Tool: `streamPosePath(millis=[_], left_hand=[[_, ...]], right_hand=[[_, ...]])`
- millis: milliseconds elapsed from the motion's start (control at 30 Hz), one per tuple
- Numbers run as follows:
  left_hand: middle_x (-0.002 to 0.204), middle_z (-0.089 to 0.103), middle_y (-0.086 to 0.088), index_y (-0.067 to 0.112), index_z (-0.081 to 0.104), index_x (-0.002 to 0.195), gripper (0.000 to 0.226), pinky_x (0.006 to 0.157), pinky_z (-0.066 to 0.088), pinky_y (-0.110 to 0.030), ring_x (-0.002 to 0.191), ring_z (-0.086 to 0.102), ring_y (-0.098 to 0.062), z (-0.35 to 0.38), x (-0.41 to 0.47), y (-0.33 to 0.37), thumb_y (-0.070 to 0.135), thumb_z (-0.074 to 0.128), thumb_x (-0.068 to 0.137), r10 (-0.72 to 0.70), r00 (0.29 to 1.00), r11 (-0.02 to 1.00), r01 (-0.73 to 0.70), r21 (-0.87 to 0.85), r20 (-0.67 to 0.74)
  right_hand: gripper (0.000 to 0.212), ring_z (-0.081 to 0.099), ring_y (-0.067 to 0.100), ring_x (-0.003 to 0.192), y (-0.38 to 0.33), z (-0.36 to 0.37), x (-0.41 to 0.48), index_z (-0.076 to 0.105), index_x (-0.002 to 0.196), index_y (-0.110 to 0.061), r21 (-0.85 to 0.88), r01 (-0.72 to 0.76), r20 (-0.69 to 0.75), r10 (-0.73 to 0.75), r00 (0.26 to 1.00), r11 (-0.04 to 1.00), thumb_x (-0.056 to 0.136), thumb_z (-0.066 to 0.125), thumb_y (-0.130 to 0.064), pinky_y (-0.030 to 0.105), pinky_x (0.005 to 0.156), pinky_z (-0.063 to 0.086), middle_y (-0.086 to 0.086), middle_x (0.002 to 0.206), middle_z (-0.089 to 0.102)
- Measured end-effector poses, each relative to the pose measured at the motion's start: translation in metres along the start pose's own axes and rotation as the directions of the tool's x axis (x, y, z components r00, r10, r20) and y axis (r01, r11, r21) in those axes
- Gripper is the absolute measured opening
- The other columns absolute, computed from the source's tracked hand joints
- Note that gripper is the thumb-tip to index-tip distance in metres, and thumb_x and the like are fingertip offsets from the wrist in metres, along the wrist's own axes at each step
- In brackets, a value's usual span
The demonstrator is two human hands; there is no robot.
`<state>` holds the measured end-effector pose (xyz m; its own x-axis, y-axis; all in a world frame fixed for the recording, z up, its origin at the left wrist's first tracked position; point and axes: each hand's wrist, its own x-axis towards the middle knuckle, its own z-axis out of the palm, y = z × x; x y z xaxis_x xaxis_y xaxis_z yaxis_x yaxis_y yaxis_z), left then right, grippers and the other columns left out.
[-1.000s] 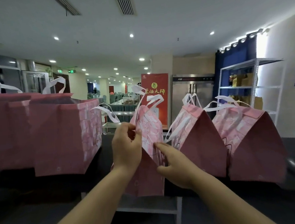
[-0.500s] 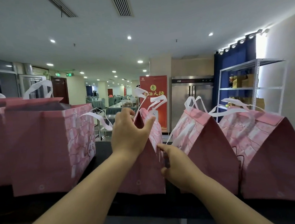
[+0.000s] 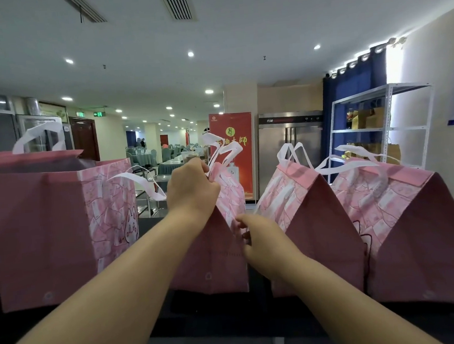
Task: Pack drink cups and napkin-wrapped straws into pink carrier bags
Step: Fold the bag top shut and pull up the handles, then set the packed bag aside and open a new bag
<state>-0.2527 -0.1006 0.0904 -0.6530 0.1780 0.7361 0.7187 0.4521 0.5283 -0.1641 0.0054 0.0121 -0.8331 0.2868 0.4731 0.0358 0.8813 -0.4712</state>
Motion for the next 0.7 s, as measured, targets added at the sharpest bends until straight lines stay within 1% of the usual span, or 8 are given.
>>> streamPosePath(millis=[100, 167, 267, 333, 400, 500, 600, 700], left_hand=[[0.087, 0.066, -0.006, 0.01, 0.064, 0.092, 0.014, 0.067, 0.037, -0.028, 0.079, 0.054, -0.021, 0.0, 0.002, 0.0, 0.011, 0.064, 0.077, 0.007, 1.0, 1.0, -0.007, 0.001, -0.004], [0.084, 0.065, -0.004, 0.009, 0.064, 0.091, 0.012, 0.068, 0.04, -0.028, 0.078, 0.054, -0.02, -0.001, 0.0, 0.0, 0.014, 0.064, 0.08, 0.018, 0.999, 0.999, -0.019, -0.033, -0.027], [0.08, 0.064, -0.001, 0.009, 0.066, 0.09, 0.018, 0.073, 0.048, -0.03, 0.079, 0.06, -0.02, -0.003, -0.007, -0.001, 0.026, 0.066, 0.084, 0.043, 0.998, 0.994, -0.047, -0.102, -0.042], [0.081, 0.067, 0.0, 0.01, 0.068, 0.09, 0.023, 0.073, 0.048, -0.028, 0.079, 0.061, -0.017, -0.007, -0.011, -0.002, 0.032, 0.066, 0.083, 0.049, 0.998, 0.989, -0.052, -0.14, -0.028], [0.081, 0.066, 0.002, 0.012, 0.068, 0.092, 0.023, 0.072, 0.045, -0.025, 0.079, 0.061, -0.015, -0.014, -0.016, 0.0, 0.033, 0.065, 0.084, 0.051, 0.999, 0.984, -0.053, -0.17, -0.016], [0.081, 0.065, 0.003, 0.014, 0.067, 0.09, 0.018, 0.071, 0.047, -0.025, 0.078, 0.062, -0.015, -0.028, -0.024, 0.003, 0.03, 0.065, 0.083, 0.06, 0.998, 0.98, -0.062, -0.187, -0.017], [0.083, 0.065, 0.003, 0.016, 0.065, 0.089, 0.014, 0.066, 0.045, -0.022, 0.079, 0.061, -0.013, -0.045, -0.035, 0.001, 0.028, 0.066, 0.082, 0.036, 0.999, 0.977, -0.033, -0.21, 0.011], [0.081, 0.064, 0.008, 0.02, 0.063, 0.085, 0.011, 0.062, 0.041, -0.016, 0.077, 0.06, -0.006, -0.062, -0.05, -0.003, 0.03, 0.065, 0.083, 0.033, 0.999, 0.974, -0.024, -0.225, 0.035]], right_hand=[[0.028, 0.059, 0.02, 0.084, -0.002, -0.001, 0.001, 0.051, 0.084, -0.028, 0.006, 0.007, 0.005, -0.007, 1.0, 1.0, 0.084, 0.046, -0.001, 0.04, 0.075, 0.053, 0.001, 0.095, 0.059], [0.027, 0.06, 0.02, 0.089, -0.003, -0.003, -0.001, 0.056, 0.092, -0.024, 0.005, 0.001, 0.01, -0.001, 1.0, 1.0, 0.084, 0.047, 0.001, 0.039, 0.079, 0.053, 0.002, 0.1, 0.061], [0.035, 0.061, 0.017, 0.099, -0.004, -0.008, -0.006, 0.062, 0.109, -0.017, 0.007, -0.007, 0.022, 0.006, 1.0, 1.0, 0.084, 0.048, 0.004, 0.031, 0.086, 0.052, 0.0, 0.11, 0.062], [0.032, 0.061, 0.015, 0.1, -0.006, -0.012, -0.011, 0.064, 0.111, -0.016, 0.019, 0.001, -0.012, -0.001, 1.0, 1.0, 0.086, 0.052, 0.0, 0.031, 0.088, 0.052, -0.001, 0.112, 0.064], [0.025, 0.062, 0.012, 0.095, -0.01, -0.017, -0.017, 0.065, 0.11, -0.013, 0.023, 0.011, -0.047, -0.01, 0.999, 1.0, 0.088, 0.056, -0.007, 0.028, 0.088, 0.051, 0.0, 0.108, 0.066], [0.024, 0.061, 0.008, 0.087, -0.019, -0.026, -0.026, 0.066, 0.111, -0.012, 0.022, 0.011, -0.07, -0.01, 0.998, 1.0, 0.087, 0.061, -0.013, 0.023, 0.084, 0.05, 0.0, 0.104, 0.069], [0.017, 0.063, 0.008, 0.082, -0.032, -0.037, -0.038, 0.069, 0.103, -0.014, 0.01, 0.027, -0.107, -0.026, 0.994, 1.0, 0.086, 0.065, -0.02, 0.028, 0.081, 0.053, -0.004, 0.093, 0.07], [0.011, 0.063, 0.006, 0.077, -0.047, -0.047, -0.052, 0.07, 0.094, -0.016, 0.017, 0.058, -0.137, -0.055, 0.989, 0.998, 0.086, 0.067, -0.023, 0.029, 0.078, 0.054, -0.009, 0.081, 0.067]])
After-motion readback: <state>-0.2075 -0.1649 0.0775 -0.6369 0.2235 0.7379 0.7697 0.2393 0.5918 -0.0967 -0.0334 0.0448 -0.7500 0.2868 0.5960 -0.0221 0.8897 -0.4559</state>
